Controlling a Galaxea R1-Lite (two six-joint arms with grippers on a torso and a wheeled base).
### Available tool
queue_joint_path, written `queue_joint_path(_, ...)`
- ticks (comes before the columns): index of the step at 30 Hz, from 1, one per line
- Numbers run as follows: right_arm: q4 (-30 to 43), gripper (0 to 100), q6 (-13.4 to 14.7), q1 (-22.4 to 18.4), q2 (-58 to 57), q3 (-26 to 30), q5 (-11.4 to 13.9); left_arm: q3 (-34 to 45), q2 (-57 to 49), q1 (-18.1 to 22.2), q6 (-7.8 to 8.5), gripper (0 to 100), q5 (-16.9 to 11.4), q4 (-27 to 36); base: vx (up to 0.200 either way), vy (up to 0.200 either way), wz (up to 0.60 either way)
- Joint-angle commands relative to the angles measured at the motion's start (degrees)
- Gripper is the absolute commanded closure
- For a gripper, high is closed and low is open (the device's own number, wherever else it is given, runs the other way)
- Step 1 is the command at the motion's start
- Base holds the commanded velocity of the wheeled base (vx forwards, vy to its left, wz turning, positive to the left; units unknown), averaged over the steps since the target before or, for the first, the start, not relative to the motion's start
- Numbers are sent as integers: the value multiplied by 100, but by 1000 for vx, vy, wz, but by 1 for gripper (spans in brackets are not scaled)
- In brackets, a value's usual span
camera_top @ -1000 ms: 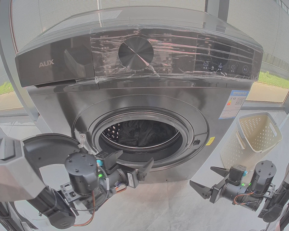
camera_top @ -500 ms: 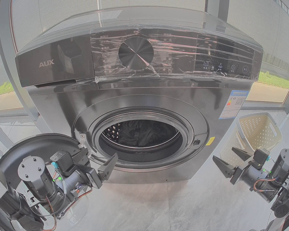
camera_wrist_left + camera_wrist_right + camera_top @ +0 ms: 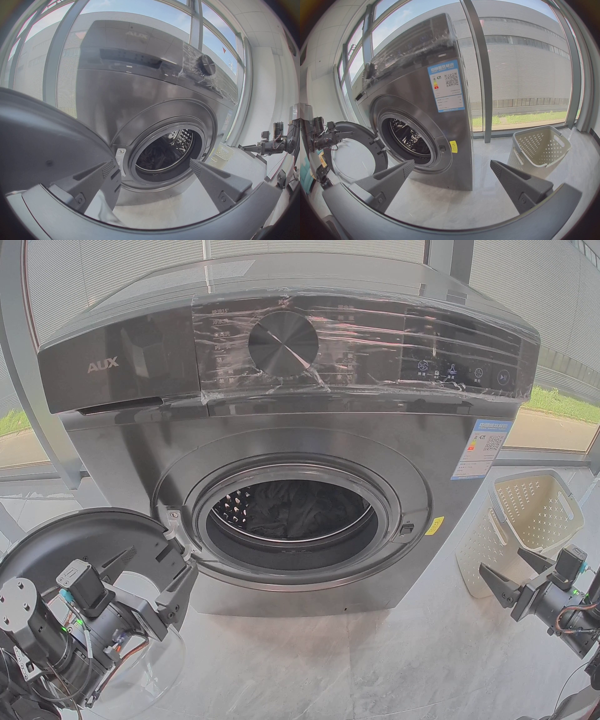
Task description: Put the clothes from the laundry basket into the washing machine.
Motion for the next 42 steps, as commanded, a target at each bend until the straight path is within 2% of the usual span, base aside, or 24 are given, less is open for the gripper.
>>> queue_joint_path(1,421,0,-133,-21,-902,99,-10,107,-441,141,73,0,104,153,-200,0,0)
queue_joint_path(2,421,0,-133,-21,-902,99,-10,107,-441,141,73,0,104,153,-200,0,0)
queue_joint_path(3,772,0,-142,-30,-1368,99,-19,107,-740,282,152,0,113,285,-200,0,0)
queue_joint_path(5,1009,0,-124,-39,-1676,99,-28,107,-1118,326,222,0,104,469,-200,0,0)
queue_joint_path(7,1264,0,-124,-153,-1992,99,-19,107,-1593,326,284,0,104,839,0,0,0)
queue_joint_path(9,1721,0,-124,-224,-2432,99,-19,107,-2173,317,363,0,104,1366,0,0,0)
queue_joint_path(11,2530,0,-159,-241,-3108,99,-10,107,-2911,335,442,0,51,2087,0,0,0)
queue_joint_path(13,3400,0,-203,-364,-3864,99,-10,107,-3473,449,433,0,113,2895,0,0,0)
queue_joint_path(14,3558,0,-221,-426,-4005,99,-10,107,-3553,502,415,0,122,3080,0,0,0)
queue_joint_path(17,4551,0,-397,-997,-5200,72,52,107,-4625,915,336,0,104,4539,0,0,0)
queue_joint_path(19,4921,0,-502,-1199,-5640,11,60,107,-5117,1082,345,0,87,4952,0,0,0)
queue_joint_path(22,5518,0,-669,-1472,-6246,-156,113,107,-5337,1627,319,0,78,5312,0,0,0)
queue_joint_path(25,5861,0,-678,-1647,-6703,-183,201,107,-5732,1917,328,0,69,5444,0,0,0)
queue_joint_path(26,6081,0,-678,-1727,-6967,-156,245,107,-5917,2136,354,0,34,5585,0,0,0)
queue_joint_path(28,6467,0,-669,-1841,-7336,-68,245,107,-6101,2488,415,0,-19,5998,0,0,0)
queue_joint_path(30,6863,0,-617,-2148,-7661,99,342,107,-6427,2822,468,0,-45,6499,0,0,0)
queue_joint_path(33,7004,0,-617,-2236,-7723,81,509,107,-6936,3086,582,0,-133,7140,0,0,0)
queue_joint_path(35,6995,0,-660,-2236,-7723,90,517,107,-7455,3130,609,0,-406,7826,0,0,0)
queue_joint_path(36,7004,0,-669,-2245,-7723,90,526,98,-7683,3121,565,0,-573,8019,0,0,0)
queue_joint_path(37,7004,0,-669,-2245,-7723,90,526,98,-7683,3121,565,0,-573,8019,0,0,0)
queue_joint_path(38,7004,0,-678,-2254,-7723,81,526,37,-7973,3112,459,0,-951,8204,0,0,0)
queue_joint_path(39,7004,0,-678,-2245,-7723,81,535,55,-7956,3130,459,0,-1038,8160,0,0,0)
queue_joint_path(41,7004,0,-678,-2245,-7723,81,526,72,-7930,3341,776,0,-898,8098,0,0,0)
queue_joint_path(42,7004,0,-678,-2245,-7723,81,526,72,-7930,3341,776,0,-898,8098,0,0,0)
